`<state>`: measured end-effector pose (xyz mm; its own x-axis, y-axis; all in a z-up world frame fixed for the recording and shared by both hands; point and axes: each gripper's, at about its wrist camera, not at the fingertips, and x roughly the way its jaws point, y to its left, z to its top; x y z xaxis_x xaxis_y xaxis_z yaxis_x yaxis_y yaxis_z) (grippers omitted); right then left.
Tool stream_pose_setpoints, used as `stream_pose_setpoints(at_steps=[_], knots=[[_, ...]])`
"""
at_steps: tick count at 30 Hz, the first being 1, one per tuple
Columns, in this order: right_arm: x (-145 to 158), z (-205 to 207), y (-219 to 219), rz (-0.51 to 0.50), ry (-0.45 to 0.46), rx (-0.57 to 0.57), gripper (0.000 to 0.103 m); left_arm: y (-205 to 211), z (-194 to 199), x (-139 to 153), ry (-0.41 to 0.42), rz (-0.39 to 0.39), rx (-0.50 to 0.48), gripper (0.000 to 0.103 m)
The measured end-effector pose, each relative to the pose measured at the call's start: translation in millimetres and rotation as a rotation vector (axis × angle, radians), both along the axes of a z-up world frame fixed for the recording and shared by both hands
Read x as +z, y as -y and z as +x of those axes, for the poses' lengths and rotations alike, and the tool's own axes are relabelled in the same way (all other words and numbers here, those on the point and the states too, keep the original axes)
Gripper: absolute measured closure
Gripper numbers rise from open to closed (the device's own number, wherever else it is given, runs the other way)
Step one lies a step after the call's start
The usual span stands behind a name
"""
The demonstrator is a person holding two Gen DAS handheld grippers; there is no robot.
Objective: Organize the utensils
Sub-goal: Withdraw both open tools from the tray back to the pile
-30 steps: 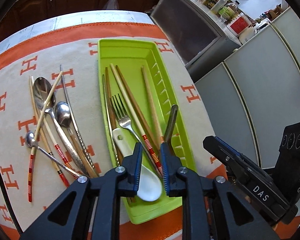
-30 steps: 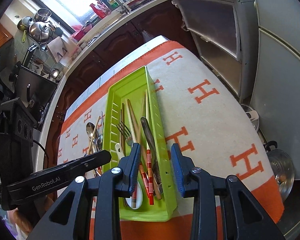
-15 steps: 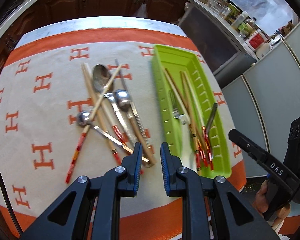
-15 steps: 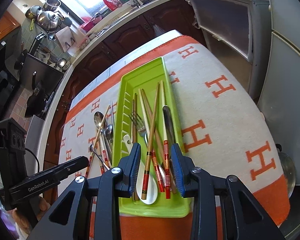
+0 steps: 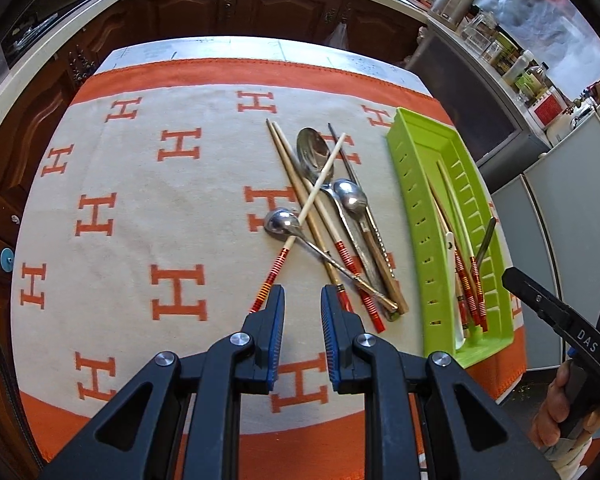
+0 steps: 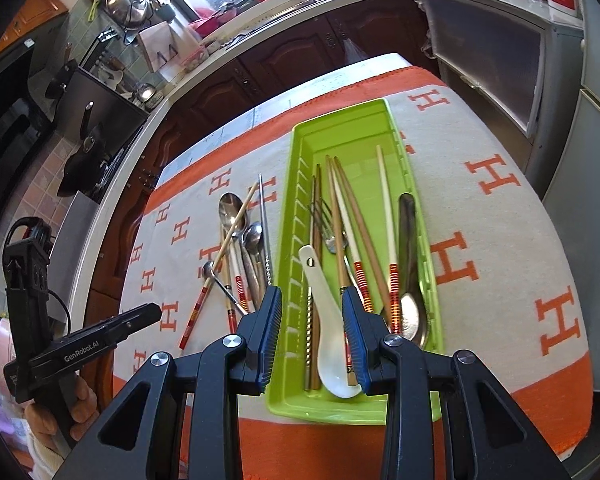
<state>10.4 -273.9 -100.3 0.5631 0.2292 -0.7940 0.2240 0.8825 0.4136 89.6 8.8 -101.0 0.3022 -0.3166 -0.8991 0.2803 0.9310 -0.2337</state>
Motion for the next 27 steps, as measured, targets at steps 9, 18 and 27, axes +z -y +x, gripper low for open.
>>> stream_pose_setpoints(at_steps=[9, 18, 27], knots=[[2.4, 20.7, -45.1, -0.091, 0.006, 0.138, 0.071, -6.5, 3.7, -19.8, -0.023, 0.002, -0.005, 0.087], [-13.9, 70.4, -124.1, -0.185, -0.004, 0.42, 0.071, -30.7, 9.7, -33.2, -0.039, -0.039, 0.034, 0.087], [-47.2, 113.1, -172.4, -0.316, -0.04, 0.615, 0.084, -60.8, 10.0, -41.3, -0.047, -0.087, 0.081, 0.087]])
